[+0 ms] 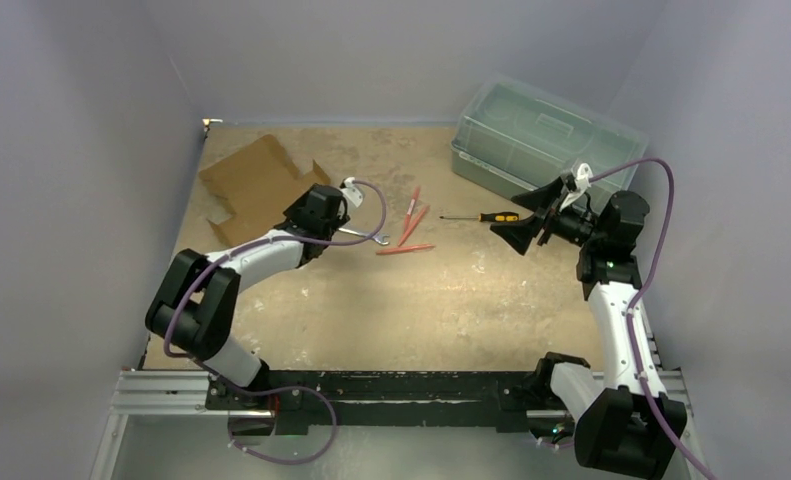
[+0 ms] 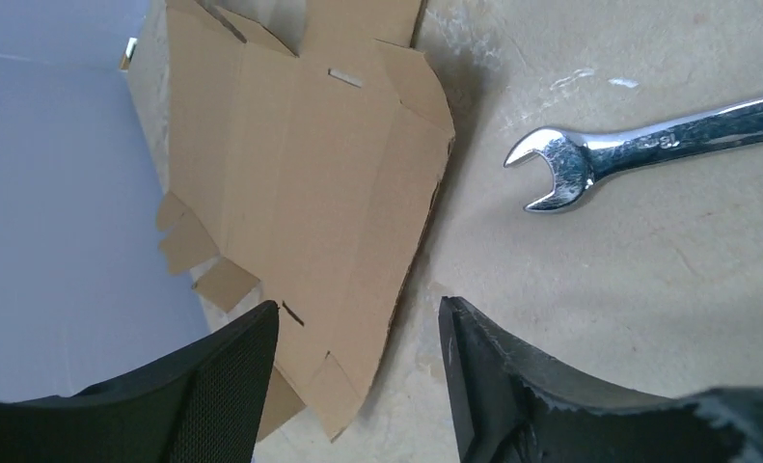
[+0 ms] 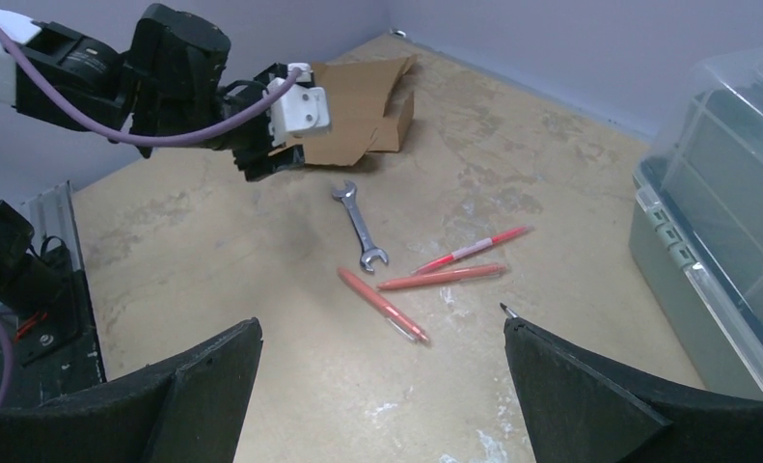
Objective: Fold the paper box
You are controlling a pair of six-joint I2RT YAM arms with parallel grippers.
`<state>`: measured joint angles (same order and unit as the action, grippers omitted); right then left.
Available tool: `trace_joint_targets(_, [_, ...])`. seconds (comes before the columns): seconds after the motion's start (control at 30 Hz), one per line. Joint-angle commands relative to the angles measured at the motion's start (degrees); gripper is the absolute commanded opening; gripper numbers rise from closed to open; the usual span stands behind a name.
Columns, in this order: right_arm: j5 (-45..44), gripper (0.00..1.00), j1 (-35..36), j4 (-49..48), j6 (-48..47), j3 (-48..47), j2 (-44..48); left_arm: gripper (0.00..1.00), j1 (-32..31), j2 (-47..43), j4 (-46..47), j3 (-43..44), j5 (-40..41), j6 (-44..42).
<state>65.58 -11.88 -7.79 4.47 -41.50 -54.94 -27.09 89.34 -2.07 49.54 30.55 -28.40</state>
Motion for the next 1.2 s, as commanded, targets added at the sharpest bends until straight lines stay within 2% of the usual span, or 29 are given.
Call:
trace_joint_targets(0.0, [-0.2, 0.99, 0.5, -2.05, 0.46, 0.61, 0.76, 0.57, 0.45, 5.21, 4.63, 1.28, 1.67, -4.11])
trace_joint_targets(0.2, [-0.67, 0.99, 0.67, -1.76, 0.07, 0.68, 1.31, 0.34, 0.53, 12.66, 3.54, 4.38, 3.2, -3.72])
trace_joint_targets(0.27, [-0.51, 0.99, 0.88, -1.65, 0.01, 0.56, 1.26, 0.31, 0.78, 13.37, 5.81, 3.1, 3.99, -4.63])
trace_joint_targets(0.6, [-2.12, 0.99, 2.03, 0.94, -2.86, -0.05, 1.77, 0.3, 1.66, 17.66, 14.11, 1.26, 7.66, -7.82])
trace_joint_targets(1.0, [-3.43, 0.99, 2.64, 3.64, -6.29, -0.85, 2.24, 0.23, 2.3, 22.95, 21.2, 0.37, 11.92, -9.88])
trace_joint_targets(1.1, [-3.62, 0.99, 2.65, 4.11, -6.87, -0.95, 2.54, 0.03, 2.22, 22.02, 22.83, -0.2, 13.28, -10.42])
trace_joint_targets(1.17, [-3.62, 0.99, 2.65, 4.5, -7.18, -1.08, 2.72, 0.0, 1.78, 20.11, 22.89, -0.39, 13.8, -10.36])
